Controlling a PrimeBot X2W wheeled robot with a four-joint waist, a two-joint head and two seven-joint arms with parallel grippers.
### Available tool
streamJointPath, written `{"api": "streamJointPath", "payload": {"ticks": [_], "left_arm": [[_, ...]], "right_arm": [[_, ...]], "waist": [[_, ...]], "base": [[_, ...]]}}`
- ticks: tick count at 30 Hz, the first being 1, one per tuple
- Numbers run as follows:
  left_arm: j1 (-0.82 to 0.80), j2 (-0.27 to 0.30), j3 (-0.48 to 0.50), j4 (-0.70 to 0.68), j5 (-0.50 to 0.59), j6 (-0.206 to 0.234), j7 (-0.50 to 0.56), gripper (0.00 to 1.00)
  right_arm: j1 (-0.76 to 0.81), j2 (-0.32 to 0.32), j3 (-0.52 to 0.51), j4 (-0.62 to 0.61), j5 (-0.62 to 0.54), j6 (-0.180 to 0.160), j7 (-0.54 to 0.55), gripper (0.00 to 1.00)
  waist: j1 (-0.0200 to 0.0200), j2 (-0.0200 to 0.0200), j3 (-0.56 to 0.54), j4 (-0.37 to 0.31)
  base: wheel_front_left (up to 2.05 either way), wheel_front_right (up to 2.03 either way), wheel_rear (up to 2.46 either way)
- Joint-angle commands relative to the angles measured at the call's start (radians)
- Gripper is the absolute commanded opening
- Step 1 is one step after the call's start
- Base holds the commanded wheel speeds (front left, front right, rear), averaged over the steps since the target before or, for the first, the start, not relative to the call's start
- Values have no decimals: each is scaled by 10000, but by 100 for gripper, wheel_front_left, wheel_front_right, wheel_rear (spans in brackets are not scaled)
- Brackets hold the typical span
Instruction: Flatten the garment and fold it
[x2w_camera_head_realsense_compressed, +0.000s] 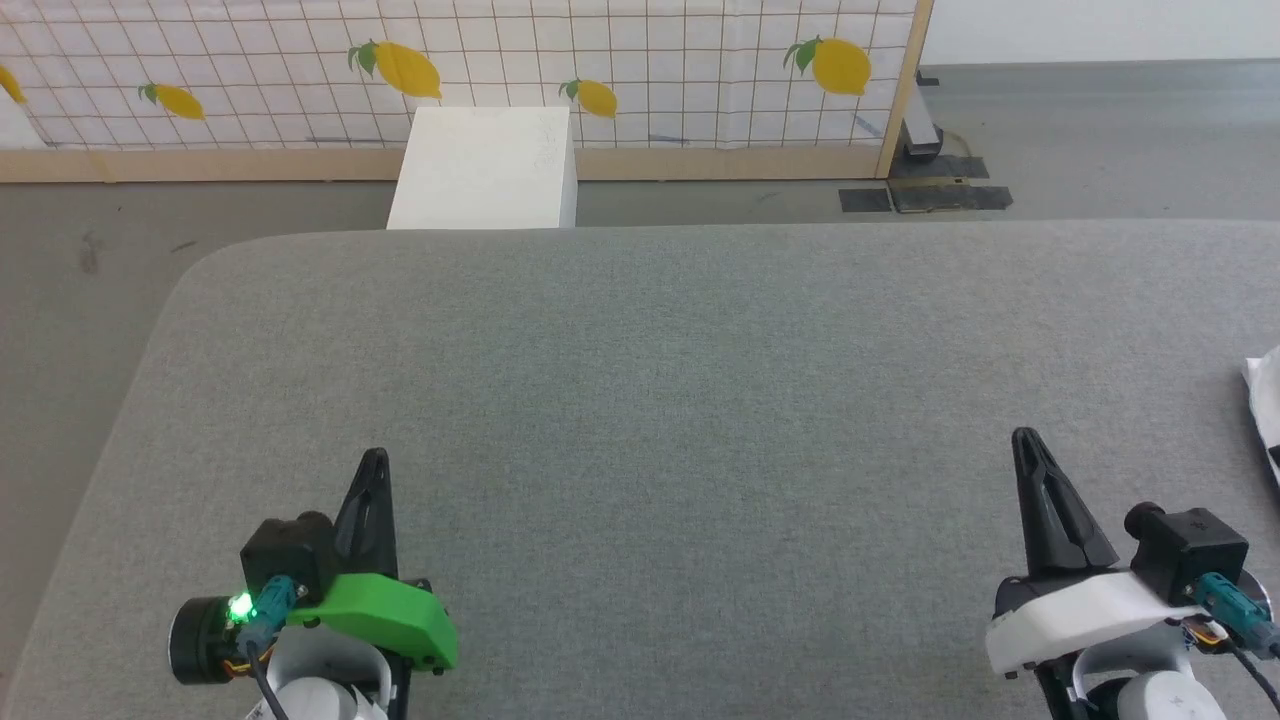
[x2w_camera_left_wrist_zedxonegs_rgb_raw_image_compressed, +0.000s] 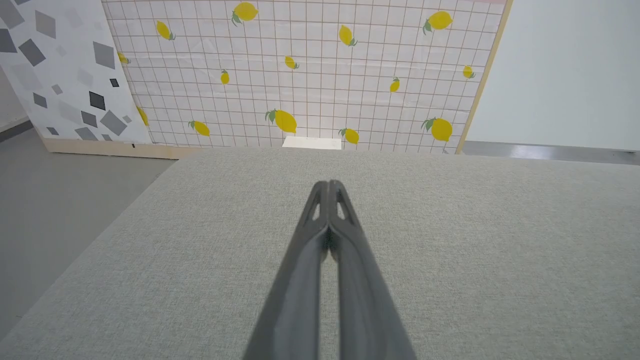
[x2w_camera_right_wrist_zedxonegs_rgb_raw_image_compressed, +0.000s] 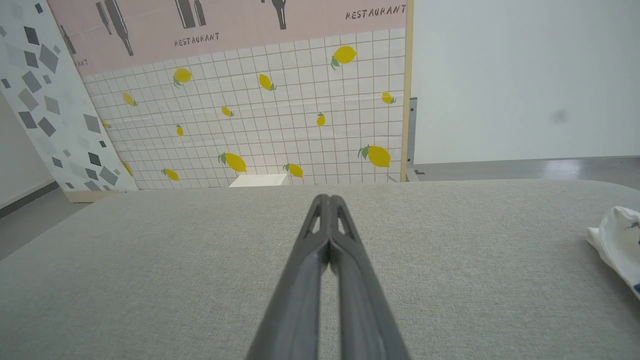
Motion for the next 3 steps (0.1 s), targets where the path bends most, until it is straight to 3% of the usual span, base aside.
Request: {"api": "streamJointPath", "payload": {"ticks": [1,3], "left_arm": [[195,-60,37,-93,127,-64,55,0],[204,-69,50,-127,163,-69,95,0]], "right_arm": [[59,0,31,-83,-127,-6,49,0],[62,0,39,-106,-163,-6,90,0]], "waist": [[1,0,-2,0],[1,0,-6,-1]], "base": [[0,0,0],[0,0,0]]}}
